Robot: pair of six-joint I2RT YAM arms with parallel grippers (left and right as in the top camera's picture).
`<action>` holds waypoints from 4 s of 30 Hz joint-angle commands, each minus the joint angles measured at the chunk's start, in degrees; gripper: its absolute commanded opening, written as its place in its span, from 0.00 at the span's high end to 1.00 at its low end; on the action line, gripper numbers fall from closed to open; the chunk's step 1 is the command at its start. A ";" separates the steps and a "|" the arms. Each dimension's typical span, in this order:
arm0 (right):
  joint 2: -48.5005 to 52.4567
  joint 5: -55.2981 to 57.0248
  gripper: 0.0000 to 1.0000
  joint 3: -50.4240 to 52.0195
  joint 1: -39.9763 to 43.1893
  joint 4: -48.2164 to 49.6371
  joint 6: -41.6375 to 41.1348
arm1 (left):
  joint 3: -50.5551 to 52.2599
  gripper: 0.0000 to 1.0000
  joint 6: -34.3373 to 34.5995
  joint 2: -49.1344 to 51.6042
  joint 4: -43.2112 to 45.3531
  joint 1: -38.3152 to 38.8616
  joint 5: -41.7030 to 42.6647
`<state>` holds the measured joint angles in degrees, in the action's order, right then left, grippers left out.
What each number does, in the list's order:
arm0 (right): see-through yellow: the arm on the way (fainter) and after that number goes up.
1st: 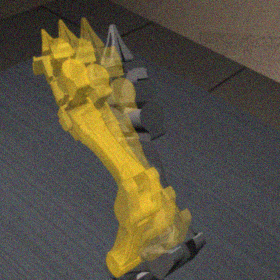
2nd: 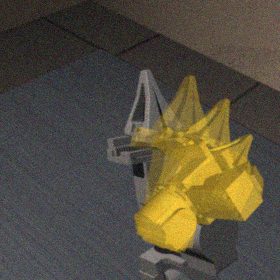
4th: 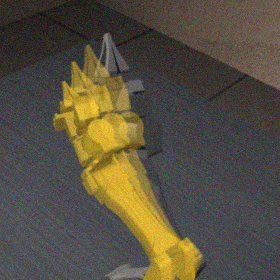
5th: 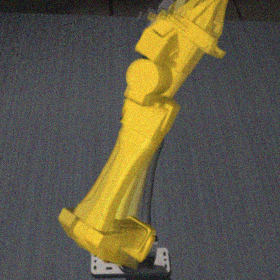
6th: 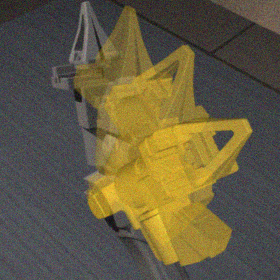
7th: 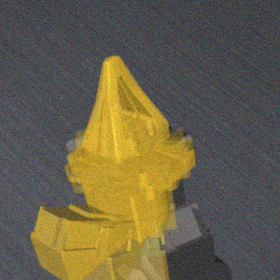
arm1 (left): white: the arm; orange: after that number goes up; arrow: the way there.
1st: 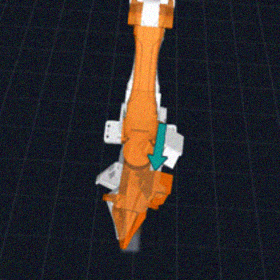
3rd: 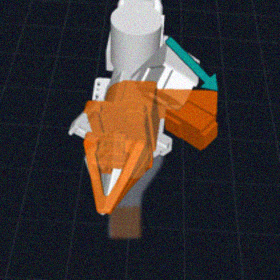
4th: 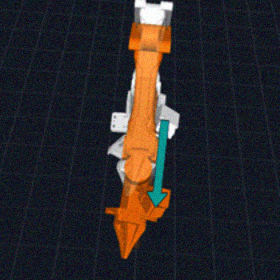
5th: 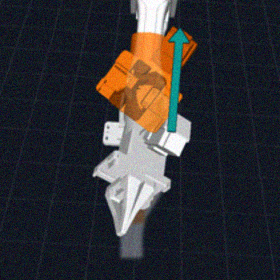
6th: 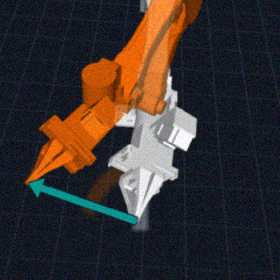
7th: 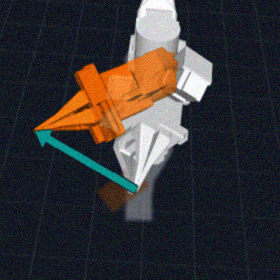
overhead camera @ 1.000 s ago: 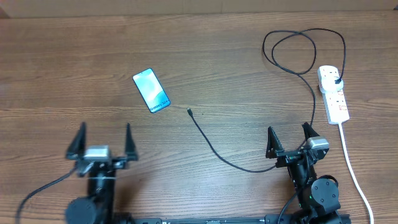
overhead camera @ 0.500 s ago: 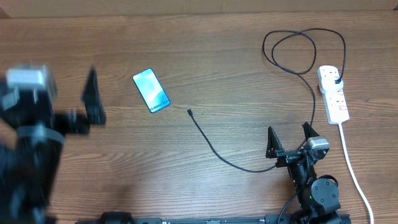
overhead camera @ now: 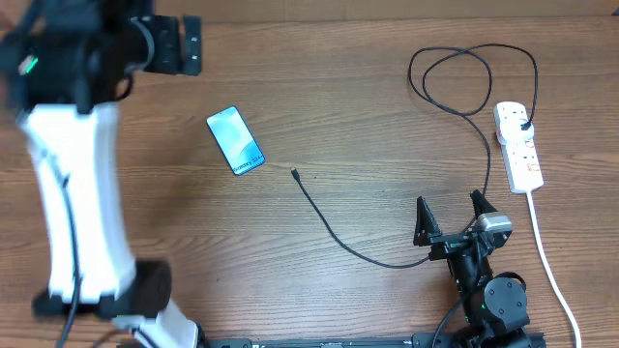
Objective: Plug charger to phone and switch on socket
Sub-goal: 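Move the left gripper forward over the Galaxy phone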
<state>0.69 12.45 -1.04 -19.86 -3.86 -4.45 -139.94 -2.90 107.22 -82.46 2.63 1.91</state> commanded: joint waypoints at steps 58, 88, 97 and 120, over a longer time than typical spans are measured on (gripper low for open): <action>-0.50 0.37 0.00 0.55 0.37 0.35 0.22 | -0.46 0.01 34.03 15.32 -10.84 9.31 -5.51; -0.50 0.37 0.00 0.55 0.37 0.35 0.22 | 47.41 0.01 39.15 15.34 28.94 3.17 0.63; -0.50 0.37 0.00 0.55 0.37 0.35 0.22 | 54.40 0.01 38.88 15.34 39.28 2.67 0.96; -0.50 0.37 0.00 0.55 0.37 0.35 0.22 | 55.89 0.09 40.28 16.09 44.81 5.64 -1.70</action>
<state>0.69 12.45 -1.04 -19.86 -3.88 -4.47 -86.17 37.34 121.73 -37.36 7.81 -0.23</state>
